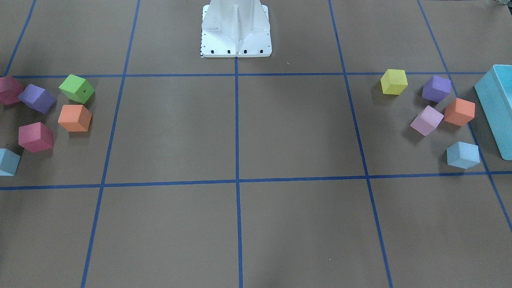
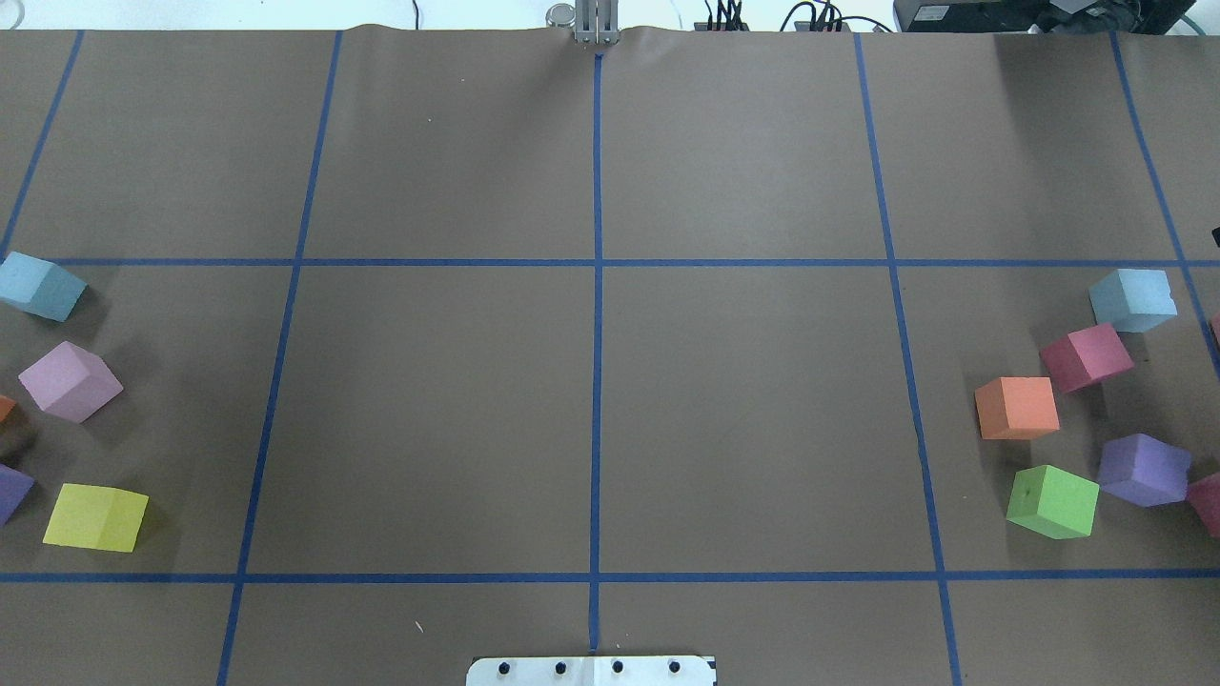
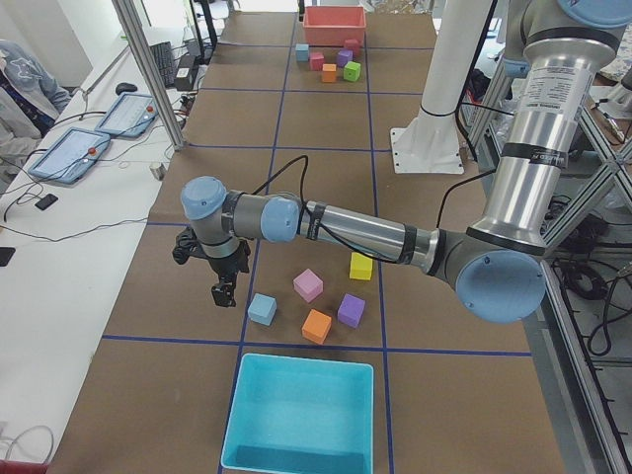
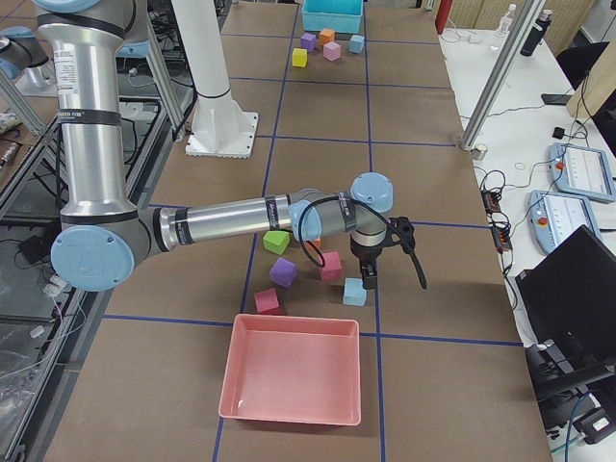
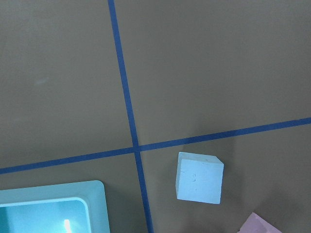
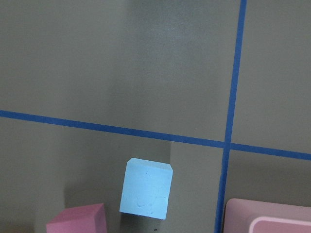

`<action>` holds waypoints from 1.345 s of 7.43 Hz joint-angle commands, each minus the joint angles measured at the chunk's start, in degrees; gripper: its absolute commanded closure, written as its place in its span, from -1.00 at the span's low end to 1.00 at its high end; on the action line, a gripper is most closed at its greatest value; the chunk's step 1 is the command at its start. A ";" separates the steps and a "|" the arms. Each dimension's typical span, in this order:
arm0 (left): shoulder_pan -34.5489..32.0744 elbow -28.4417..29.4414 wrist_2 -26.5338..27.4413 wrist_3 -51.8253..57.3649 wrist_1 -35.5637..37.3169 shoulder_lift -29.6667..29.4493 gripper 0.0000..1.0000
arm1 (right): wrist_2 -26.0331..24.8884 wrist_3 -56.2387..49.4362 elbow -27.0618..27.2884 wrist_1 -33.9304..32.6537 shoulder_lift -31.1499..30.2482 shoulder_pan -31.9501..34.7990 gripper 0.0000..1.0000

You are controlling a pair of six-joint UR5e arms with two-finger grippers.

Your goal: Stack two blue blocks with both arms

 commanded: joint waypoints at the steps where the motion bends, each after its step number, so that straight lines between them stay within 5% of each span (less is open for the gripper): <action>1: 1.90 3.69 -0.01 -5.21 -7.00 0.20 -0.99 | 0.53 0.67 -2.18 0.72 0.86 -3.17 -1.00; 4: 4.11 7.91 0.17 -7.63 -13.53 0.38 -0.99 | 0.27 3.90 -13.13 10.00 3.82 -3.44 -0.99; 10: 4.37 7.92 0.17 -7.72 -13.54 0.38 -0.99 | -3.25 16.76 -14.76 11.88 7.28 -8.36 -1.00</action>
